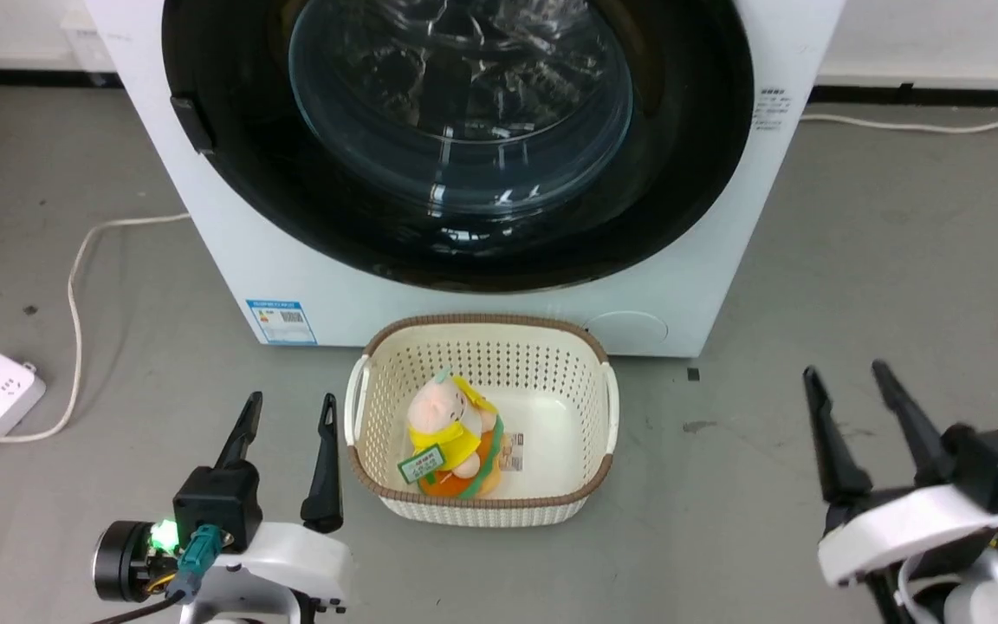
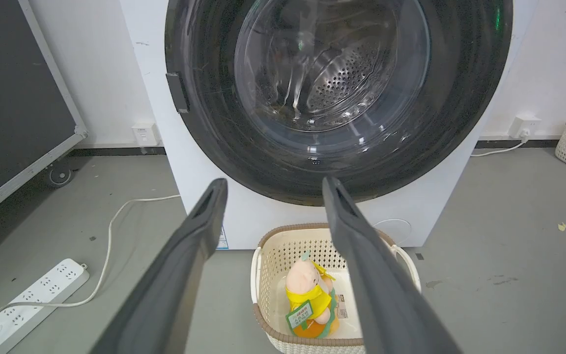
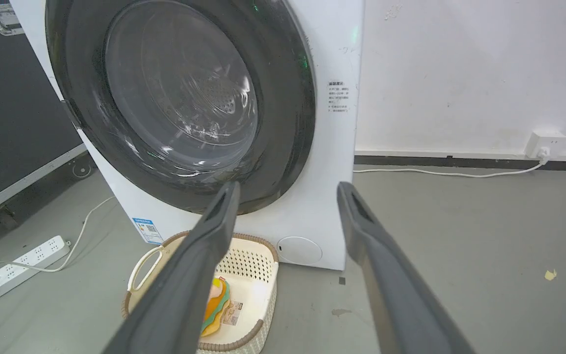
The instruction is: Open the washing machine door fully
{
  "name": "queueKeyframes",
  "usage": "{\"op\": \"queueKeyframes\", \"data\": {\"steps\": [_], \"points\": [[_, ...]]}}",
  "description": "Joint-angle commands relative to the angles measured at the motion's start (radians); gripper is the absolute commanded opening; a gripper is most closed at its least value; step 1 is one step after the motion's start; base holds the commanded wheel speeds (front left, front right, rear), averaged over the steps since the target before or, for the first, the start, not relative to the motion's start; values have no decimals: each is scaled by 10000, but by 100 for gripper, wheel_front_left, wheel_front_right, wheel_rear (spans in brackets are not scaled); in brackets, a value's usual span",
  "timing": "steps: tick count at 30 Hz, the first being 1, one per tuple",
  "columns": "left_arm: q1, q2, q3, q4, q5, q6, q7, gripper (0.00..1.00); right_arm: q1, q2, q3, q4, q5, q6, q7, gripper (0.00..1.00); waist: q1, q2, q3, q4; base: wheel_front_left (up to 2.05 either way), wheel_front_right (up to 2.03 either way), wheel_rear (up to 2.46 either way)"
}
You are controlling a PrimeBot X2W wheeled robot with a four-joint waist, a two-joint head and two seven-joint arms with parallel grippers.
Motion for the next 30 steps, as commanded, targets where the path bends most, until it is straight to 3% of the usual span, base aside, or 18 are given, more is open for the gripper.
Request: {"op": "queueKeyframes", "data": {"steps": [1, 20, 21, 22, 23, 30], "points": [[-146, 4, -26, -69, -77, 24, -109, 100, -248, -71, -70, 50, 207, -3, -56, 100, -1, 0, 106, 48, 0, 0, 0], [-714, 8, -290, -382, -360, 124, -528, 100, -3376, 26, -1864, 584, 3075, -4, 1444, 100, -1, 0, 1472, 527, 0, 0, 0], [-744, 8, -304, -395, -377, 130, -548, 100, -3589, 39, -1953, 652, 3196, -5, 1583, 89, -1, 0, 1541, 553, 0, 0, 0], [-775, 8, -317, -409, -395, 136, -569, 100, -3805, 51, -2050, 733, 3332, -5, 1735, 18, -1, 0, 1612, 576, 0, 0, 0], [-807, 8, -332, -422, -413, 144, -590, 100, -4013, 57, -2149, 824, 3412, -5, 1863, 0, -1, 0, 1685, 599, 0, 0, 0], [-1085, 9, -488, -517, -603, 210, -757, 100, -5752, 15, -2903, 1668, 3535, -5, 2735, 0, -1, 0, 2288, 784, 0, 0, 0]]}}
